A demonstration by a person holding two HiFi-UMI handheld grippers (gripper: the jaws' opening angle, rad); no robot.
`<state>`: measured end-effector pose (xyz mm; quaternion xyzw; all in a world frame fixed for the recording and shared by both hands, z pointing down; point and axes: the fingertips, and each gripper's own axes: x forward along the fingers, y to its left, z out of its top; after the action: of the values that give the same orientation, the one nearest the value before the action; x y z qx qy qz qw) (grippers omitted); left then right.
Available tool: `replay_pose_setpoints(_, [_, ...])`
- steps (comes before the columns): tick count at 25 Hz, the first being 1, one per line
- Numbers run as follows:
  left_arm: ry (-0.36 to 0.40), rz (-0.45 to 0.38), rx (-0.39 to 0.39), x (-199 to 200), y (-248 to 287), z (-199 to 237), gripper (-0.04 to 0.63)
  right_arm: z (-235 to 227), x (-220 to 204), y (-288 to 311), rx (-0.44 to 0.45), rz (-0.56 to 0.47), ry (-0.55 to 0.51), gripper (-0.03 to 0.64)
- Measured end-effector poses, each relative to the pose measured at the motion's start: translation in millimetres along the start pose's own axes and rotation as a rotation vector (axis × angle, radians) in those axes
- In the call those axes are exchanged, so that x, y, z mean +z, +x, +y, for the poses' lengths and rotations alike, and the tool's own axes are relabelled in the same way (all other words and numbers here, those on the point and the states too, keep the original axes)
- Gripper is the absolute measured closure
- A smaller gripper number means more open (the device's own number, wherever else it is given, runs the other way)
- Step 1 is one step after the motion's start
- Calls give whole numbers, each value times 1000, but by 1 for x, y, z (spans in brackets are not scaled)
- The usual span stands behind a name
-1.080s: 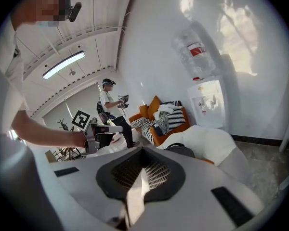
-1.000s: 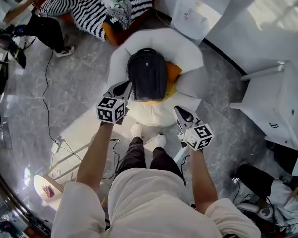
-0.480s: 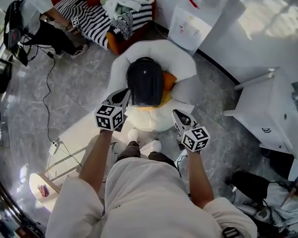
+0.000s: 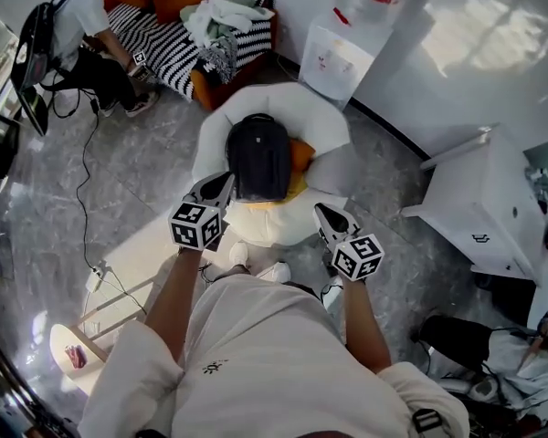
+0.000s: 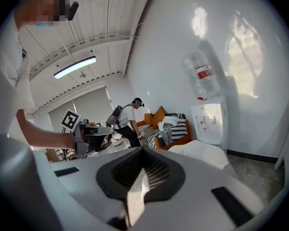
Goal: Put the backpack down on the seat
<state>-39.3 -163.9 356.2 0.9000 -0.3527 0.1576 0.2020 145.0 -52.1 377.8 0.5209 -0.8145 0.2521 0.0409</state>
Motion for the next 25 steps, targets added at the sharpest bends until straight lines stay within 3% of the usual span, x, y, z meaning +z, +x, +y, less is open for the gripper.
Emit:
replay_pose_setpoints(8, [17,-63,15,17,-24,-4,578,2,32,-24,-17,-60,-43,595])
replay_pose_setpoints(18, [41,-210,45,63,-63,-6,578,6,89,-47,-58,-156,-133,595])
replay_pose_setpoints(25, [48,-255,52,79,-67,-9,578,5,107,-51,-74,-190,-150,595])
